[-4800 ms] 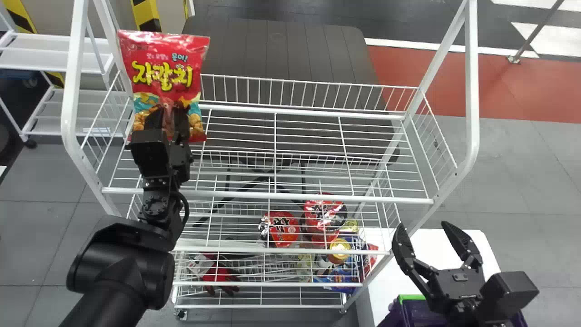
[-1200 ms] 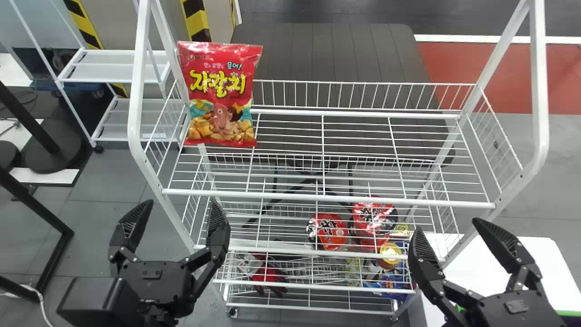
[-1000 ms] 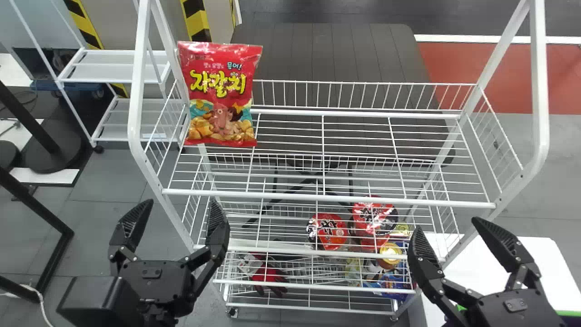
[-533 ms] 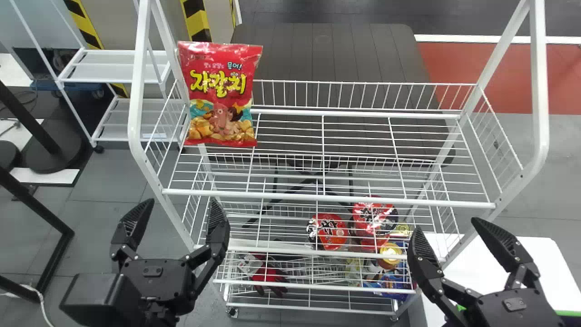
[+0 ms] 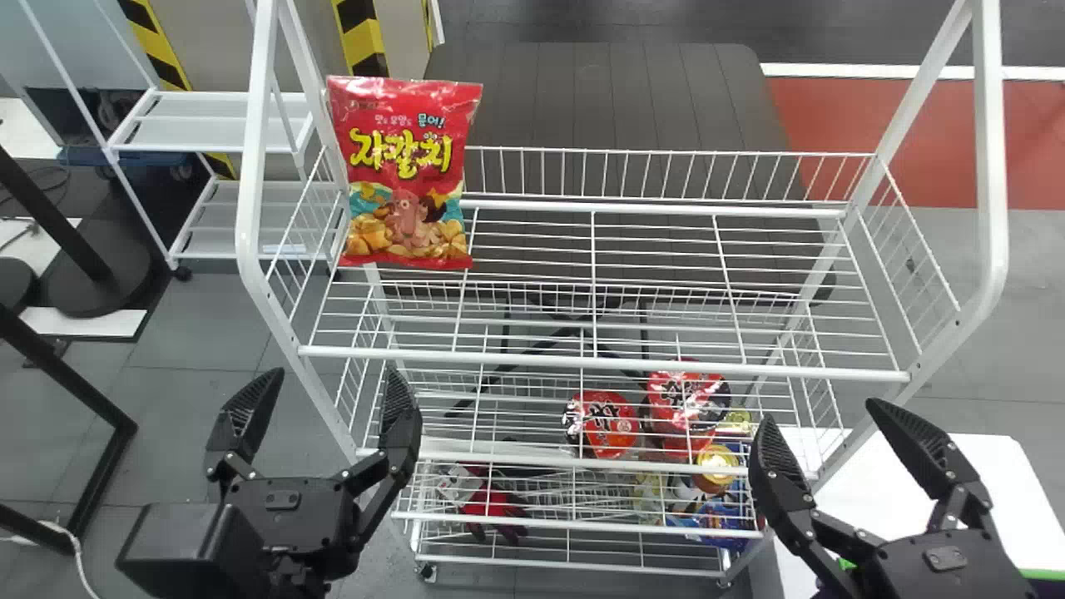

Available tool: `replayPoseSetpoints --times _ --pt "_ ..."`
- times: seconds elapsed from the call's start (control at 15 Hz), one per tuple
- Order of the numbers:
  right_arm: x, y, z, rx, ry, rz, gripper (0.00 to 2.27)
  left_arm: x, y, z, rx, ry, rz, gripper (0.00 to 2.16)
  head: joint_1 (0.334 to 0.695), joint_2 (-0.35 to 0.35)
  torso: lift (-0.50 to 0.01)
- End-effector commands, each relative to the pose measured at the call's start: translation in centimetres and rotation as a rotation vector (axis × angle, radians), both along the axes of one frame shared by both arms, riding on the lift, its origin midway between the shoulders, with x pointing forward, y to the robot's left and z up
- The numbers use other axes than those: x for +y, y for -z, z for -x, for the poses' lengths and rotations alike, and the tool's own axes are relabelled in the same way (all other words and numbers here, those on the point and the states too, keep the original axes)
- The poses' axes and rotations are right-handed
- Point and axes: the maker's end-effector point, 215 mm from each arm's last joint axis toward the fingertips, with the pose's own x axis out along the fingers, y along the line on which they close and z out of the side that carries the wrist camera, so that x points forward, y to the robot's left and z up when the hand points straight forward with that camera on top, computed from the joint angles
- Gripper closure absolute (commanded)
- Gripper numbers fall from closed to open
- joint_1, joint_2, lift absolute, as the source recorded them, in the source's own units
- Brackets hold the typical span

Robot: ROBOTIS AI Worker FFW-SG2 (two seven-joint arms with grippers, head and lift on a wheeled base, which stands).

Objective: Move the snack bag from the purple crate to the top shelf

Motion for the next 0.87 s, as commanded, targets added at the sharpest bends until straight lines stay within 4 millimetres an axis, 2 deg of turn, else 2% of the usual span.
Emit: replayPoseSetpoints --times 0.0,0.8 --pt "-0.05 -0.18 -0.03 -0.005 0.001 -0.001 0.17 -0.08 0.03 0.02 0.0 0.001 -0.002 0.1 0.695 0.028 0.0" --pt "-0.23 -0.69 0.16 -0.011 0.003 0.002 0.17 -0.3 -0.09 0.23 -0.002 0.012 -0.009 0.1 0.695 0.02 0.0"
